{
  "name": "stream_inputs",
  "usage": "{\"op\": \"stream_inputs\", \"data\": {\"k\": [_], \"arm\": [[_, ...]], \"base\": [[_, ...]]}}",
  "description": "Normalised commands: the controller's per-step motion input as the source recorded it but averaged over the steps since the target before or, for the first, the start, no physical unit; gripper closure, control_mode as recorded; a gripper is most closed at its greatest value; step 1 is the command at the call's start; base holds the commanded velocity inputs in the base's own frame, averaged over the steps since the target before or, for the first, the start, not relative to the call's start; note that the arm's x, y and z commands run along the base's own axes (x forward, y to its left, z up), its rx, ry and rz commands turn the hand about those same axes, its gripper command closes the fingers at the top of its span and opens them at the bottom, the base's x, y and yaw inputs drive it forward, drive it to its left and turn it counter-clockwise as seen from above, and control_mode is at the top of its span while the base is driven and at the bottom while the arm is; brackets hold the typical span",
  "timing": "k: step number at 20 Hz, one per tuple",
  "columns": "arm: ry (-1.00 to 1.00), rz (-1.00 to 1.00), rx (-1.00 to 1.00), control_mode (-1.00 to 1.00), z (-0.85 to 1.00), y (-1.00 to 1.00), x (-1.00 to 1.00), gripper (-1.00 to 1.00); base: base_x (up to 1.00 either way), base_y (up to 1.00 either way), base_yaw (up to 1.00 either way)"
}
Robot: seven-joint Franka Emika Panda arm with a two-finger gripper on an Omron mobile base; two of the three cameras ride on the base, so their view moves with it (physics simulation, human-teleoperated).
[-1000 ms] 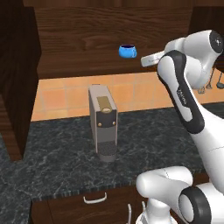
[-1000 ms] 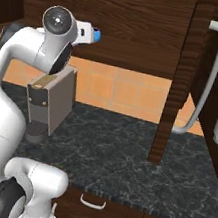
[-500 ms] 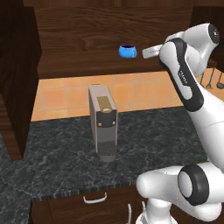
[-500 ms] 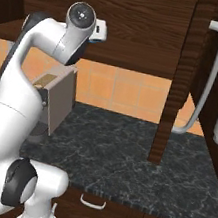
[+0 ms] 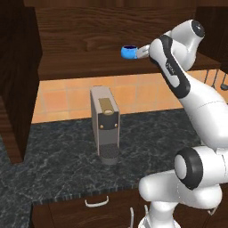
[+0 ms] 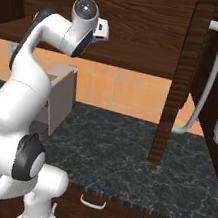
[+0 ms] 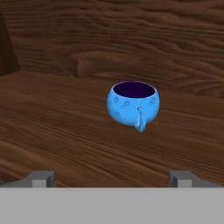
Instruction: Gather all objects into one cabinet and sort the glasses and bowls to opposite sides.
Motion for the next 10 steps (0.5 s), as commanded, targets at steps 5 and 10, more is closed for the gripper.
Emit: {"op": "stream_inputs", "data": {"k": [5, 10], "arm": [[-0.01, 0.00, 0.00, -1.00, -0.06, 0.00, 0.32, -1.00], [0.00, 0.00, 0.00, -1.00, 0.00, 0.00, 0.21, -1.00]], "base": [[0.00, 0.00, 0.00], [0.00, 0.00, 0.00]]}}
